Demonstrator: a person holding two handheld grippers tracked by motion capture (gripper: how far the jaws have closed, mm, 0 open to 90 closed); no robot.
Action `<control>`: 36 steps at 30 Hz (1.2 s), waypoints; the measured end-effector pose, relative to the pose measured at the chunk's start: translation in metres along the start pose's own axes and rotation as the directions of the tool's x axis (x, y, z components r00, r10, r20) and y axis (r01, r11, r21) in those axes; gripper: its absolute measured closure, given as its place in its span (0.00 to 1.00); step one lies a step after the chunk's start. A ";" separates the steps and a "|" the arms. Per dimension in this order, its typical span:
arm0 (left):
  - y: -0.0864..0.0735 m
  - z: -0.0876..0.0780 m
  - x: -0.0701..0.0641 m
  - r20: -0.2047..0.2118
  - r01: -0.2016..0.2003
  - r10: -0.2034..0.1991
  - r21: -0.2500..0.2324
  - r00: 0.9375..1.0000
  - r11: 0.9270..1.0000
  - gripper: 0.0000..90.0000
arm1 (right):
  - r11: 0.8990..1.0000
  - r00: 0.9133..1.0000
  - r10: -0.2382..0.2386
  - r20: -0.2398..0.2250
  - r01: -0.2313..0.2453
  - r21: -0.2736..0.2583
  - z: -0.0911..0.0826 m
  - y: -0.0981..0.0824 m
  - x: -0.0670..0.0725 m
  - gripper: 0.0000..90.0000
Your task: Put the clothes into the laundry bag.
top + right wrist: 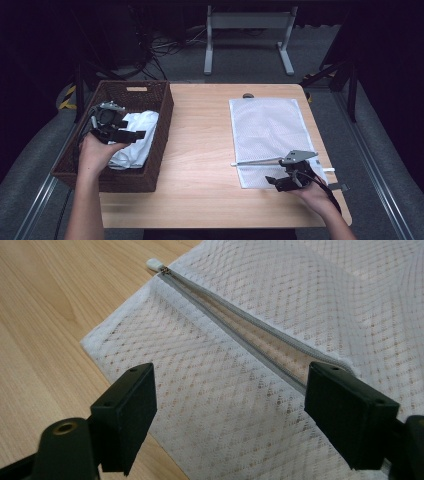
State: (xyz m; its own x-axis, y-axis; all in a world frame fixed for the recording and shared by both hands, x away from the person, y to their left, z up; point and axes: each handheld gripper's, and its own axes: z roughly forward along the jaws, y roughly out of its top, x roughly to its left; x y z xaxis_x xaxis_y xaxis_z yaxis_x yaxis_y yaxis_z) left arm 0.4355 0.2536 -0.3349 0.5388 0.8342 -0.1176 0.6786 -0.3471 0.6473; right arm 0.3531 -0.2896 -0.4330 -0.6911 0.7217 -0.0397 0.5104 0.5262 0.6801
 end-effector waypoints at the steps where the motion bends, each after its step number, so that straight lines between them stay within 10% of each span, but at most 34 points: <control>1: -0.003 0.002 0.005 -0.005 0.008 -0.008 0.005 1.000 1.000 0.20 | 1.000 1.000 0.003 0.002 -0.003 0.000 0.000 0.000 0.000 0.24; 23: -0.034 0.042 0.051 -0.045 0.087 -0.081 0.175 0.996 0.981 0.00 | 1.000 1.000 -0.007 -0.011 0.007 0.018 0.003 -0.001 0.000 0.22; 36: -0.041 0.068 0.056 -0.037 0.100 -0.093 0.314 0.995 0.944 0.01 | 0.999 1.000 -0.014 -0.022 0.014 0.034 0.005 -0.001 0.002 0.22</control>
State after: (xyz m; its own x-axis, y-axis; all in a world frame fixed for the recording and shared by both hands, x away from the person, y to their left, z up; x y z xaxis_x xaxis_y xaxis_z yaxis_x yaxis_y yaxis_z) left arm 0.4719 0.2854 -0.4198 0.4545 0.8782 -0.1491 0.8514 -0.3791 0.3626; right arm 0.3538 -0.2865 -0.4371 -0.7090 0.7045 -0.0331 0.5176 0.5517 0.6540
